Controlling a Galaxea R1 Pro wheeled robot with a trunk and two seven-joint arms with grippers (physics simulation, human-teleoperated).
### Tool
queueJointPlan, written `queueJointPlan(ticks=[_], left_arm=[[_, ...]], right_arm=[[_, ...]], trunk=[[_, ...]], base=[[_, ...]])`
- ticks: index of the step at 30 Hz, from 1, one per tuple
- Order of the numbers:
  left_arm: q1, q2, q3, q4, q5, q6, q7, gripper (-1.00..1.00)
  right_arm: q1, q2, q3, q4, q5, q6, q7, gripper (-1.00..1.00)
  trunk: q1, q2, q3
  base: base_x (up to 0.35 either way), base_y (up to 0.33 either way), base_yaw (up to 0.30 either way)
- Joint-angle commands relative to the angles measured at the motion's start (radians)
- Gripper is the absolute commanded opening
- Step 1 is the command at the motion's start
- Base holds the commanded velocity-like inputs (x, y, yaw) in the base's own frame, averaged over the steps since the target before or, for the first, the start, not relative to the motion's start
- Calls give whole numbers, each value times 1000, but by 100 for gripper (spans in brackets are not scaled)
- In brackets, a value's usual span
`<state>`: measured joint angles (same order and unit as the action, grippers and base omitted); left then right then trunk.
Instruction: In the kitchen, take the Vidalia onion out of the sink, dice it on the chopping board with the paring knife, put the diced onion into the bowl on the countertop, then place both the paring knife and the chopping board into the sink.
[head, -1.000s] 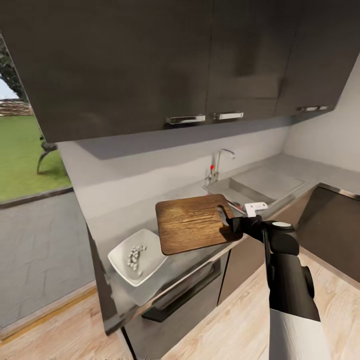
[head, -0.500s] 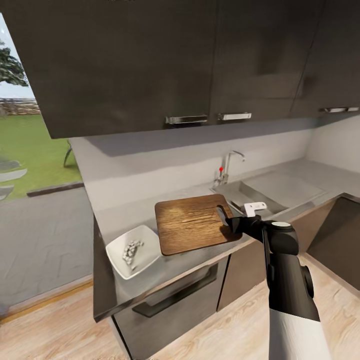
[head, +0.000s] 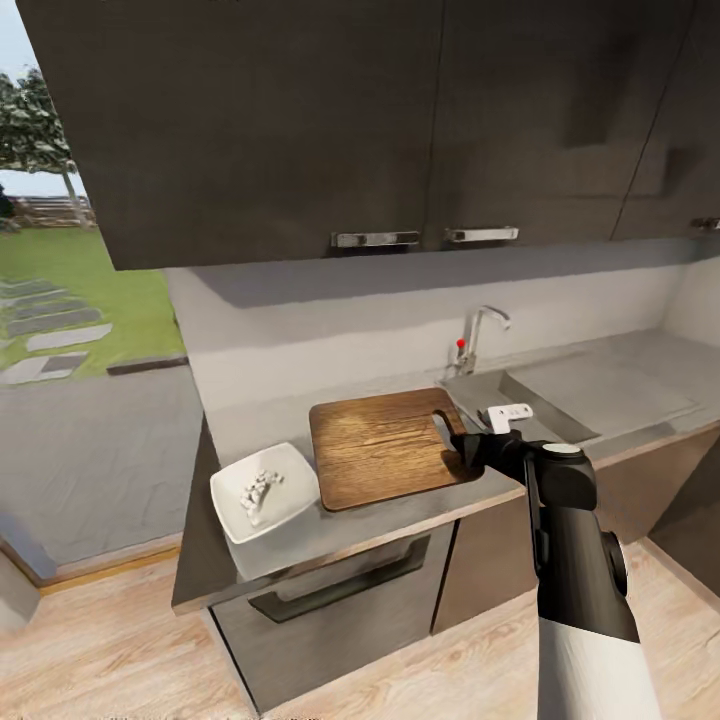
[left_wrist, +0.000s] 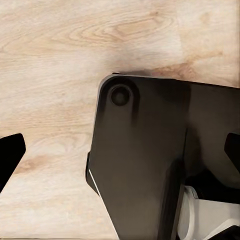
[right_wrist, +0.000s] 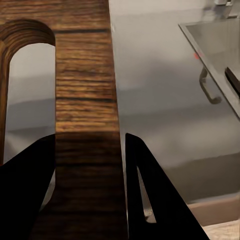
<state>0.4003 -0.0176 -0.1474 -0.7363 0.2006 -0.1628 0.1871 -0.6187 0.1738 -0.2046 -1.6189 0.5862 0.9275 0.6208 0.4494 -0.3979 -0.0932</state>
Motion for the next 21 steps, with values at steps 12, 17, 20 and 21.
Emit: queueJointPlan(ticks=[12, 17, 20, 21], left_arm=[[0, 1, -4, -2, 10, -3, 6, 100], [0, 1, -4, -2, 10, -3, 6, 100], [0, 1, -4, -2, 10, -3, 6, 100], [0, 1, -4, -2, 10, -3, 6, 100]], right_arm=[[-1, 1, -1, 0, 9, 2, 8, -100], [-1, 1, -1, 1, 9, 2, 9, -100], [-1, 1, -2, 5, 10, 2, 7, -100], [-1, 1, -3, 6, 13, 2, 5, -100]], trunk=[[1, -2, -2], [1, -2, -2], [1, -2, -2], [1, -2, -2]], base=[[0, -320, 259], [0, -320, 213], [0, -320, 42], [0, -320, 12]])
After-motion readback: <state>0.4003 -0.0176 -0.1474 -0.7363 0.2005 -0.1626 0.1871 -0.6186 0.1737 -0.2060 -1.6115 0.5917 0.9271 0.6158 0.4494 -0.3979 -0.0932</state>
